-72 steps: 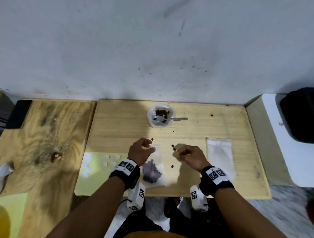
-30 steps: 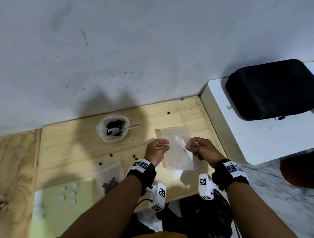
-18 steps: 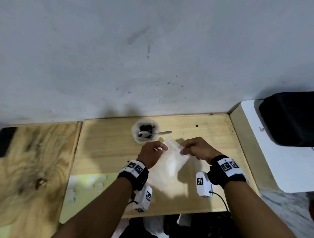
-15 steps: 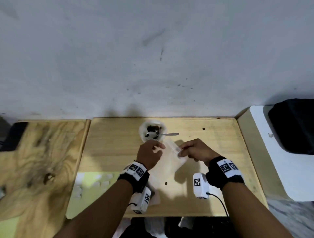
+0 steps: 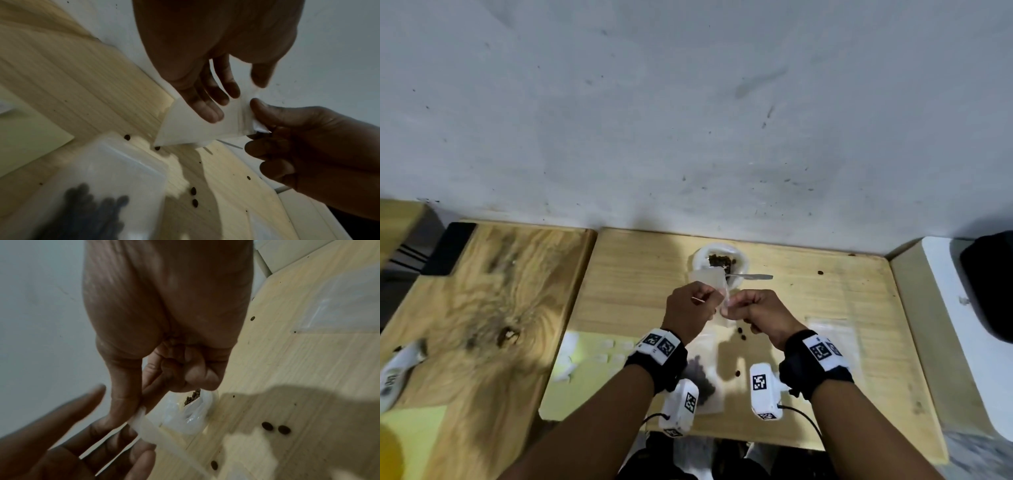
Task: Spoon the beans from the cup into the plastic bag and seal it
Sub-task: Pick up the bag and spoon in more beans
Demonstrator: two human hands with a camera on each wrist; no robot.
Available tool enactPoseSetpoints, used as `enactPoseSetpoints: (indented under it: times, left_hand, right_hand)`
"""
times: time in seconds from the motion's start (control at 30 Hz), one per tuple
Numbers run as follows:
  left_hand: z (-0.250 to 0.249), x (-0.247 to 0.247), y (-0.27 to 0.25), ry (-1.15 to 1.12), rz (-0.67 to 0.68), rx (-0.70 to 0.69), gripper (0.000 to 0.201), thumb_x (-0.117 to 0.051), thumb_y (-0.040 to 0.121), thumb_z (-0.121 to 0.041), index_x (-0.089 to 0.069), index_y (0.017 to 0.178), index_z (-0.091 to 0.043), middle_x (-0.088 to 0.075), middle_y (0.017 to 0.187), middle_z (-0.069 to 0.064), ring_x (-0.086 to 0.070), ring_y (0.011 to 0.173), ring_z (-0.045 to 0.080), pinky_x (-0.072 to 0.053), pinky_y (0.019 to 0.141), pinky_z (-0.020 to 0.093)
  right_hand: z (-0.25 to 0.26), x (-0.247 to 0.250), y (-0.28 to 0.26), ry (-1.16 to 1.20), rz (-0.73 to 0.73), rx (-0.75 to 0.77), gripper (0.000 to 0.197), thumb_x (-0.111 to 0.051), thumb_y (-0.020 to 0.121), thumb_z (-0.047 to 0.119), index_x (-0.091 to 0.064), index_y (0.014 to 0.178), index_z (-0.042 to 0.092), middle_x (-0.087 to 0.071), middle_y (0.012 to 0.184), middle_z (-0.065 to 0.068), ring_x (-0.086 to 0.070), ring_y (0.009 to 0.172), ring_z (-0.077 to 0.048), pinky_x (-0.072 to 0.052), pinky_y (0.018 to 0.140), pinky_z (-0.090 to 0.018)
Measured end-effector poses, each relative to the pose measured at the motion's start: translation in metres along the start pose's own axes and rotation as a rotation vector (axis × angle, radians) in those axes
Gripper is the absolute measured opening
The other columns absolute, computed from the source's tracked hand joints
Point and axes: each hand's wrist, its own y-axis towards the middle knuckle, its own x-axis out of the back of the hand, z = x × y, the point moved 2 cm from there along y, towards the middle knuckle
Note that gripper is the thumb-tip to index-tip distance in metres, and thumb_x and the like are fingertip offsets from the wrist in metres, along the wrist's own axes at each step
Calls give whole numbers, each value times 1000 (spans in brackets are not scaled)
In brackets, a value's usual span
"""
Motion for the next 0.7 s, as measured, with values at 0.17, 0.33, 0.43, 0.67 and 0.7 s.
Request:
enactPoseSetpoints:
  times: [0.17, 0.33, 0.43, 0.67, 0.7]
  left_hand:
    - [-6, -7, -5, -159, 77, 112, 28, -73, 84, -22, -59, 84, 3, -70, 75, 21, -70, 64, 34, -61, 66, 49]
    - [-16, -7, -6, -161, 106, 170, 17, -57, 87, -5, -58, 71, 0, -63, 57, 14, -67, 59, 34, -61, 64, 48]
    - [-22, -7, -9, -79, 131, 156, 19, -57, 85, -7, -56, 69, 5, -64, 54, 14, -68, 57, 35, -61, 62, 48]
    - [-26, -9, -10, 74, 253, 110, 21, -58, 86, -9, -55, 72, 6, -65, 56, 15, -70, 58, 35, -60, 60, 45]
    - [-27, -8, -11, 73, 266, 113, 23, -57, 86, -8, -53, 66, 2, -63, 54, 16, -71, 60, 37, -59, 58, 42]
  right_hand:
    - [2, 2, -2, -16, 95, 8, 12, -81, 80, 22, -71, 74, 24, -60, 67, 6, -43, 51, -4, -32, 47, -18]
    - [1, 7, -4, 27, 154, -10, 11, -74, 87, 24, -68, 79, 21, -59, 72, 5, -44, 56, -7, -33, 47, -19]
    - [1, 7, -5, -28, 177, 27, 10, -70, 88, 17, -66, 80, 15, -55, 75, -8, -45, 56, -10, -31, 46, -20]
    - [6, 9, -6, -233, 139, 152, 12, -68, 88, 10, -63, 77, 6, -57, 73, -11, -47, 45, -10, -35, 43, -17]
    - [6, 9, -5, -226, 121, 169, 13, -67, 87, 7, -61, 76, 4, -58, 73, -16, -47, 43, -12, -38, 44, -18]
